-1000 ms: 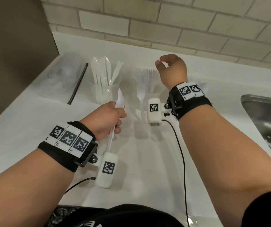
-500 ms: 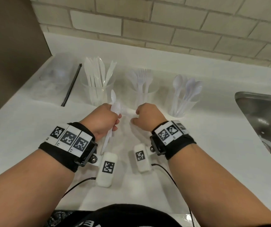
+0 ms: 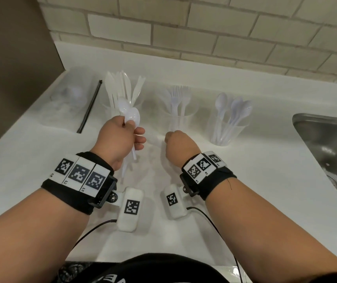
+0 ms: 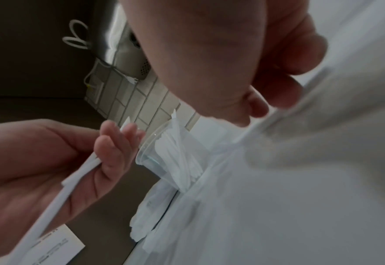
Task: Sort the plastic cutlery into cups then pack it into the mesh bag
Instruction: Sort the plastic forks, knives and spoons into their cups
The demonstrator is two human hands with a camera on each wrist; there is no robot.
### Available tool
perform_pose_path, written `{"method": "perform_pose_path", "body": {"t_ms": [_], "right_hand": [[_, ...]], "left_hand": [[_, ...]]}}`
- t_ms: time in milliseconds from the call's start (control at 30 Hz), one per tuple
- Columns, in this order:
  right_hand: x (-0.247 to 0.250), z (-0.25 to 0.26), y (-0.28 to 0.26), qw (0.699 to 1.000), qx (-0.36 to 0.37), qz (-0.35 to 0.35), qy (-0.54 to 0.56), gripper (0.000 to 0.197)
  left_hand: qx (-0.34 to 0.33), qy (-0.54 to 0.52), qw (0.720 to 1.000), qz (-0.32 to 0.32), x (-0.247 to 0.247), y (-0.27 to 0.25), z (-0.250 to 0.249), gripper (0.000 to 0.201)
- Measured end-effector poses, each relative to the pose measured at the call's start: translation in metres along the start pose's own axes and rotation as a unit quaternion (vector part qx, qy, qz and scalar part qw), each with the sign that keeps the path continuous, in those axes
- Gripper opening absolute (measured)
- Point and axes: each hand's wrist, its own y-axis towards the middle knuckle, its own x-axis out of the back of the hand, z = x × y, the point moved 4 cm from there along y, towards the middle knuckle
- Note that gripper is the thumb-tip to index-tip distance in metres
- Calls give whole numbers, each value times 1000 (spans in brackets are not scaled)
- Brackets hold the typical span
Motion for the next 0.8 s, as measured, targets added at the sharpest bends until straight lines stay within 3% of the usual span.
{"method": "perform_pose_path", "body": {"t_ms": [133, 467, 600, 700, 767, 800], "right_hand": [[5, 12, 0, 999, 18, -17, 27, 27], [5, 21, -3, 995, 52, 62, -59, 25], [8, 18, -8, 995, 43, 83, -25, 25], [36, 8, -11, 996, 24, 12, 81, 17], [67, 0, -13, 982, 22, -83, 168, 10], [84, -6, -13, 965, 20, -138, 223, 19]], "left_hand": [[12, 6, 1000, 7, -2, 0, 3, 25], [26, -4, 999, 18, 1, -2, 1, 31], [26, -18, 999, 10, 1, -2, -2, 35], [22, -24, 999, 4, 2, 0, -4, 29], [23, -31, 999, 7, 4, 2, -5, 17], [21, -22, 999, 13, 5, 3, -5, 19]]}}
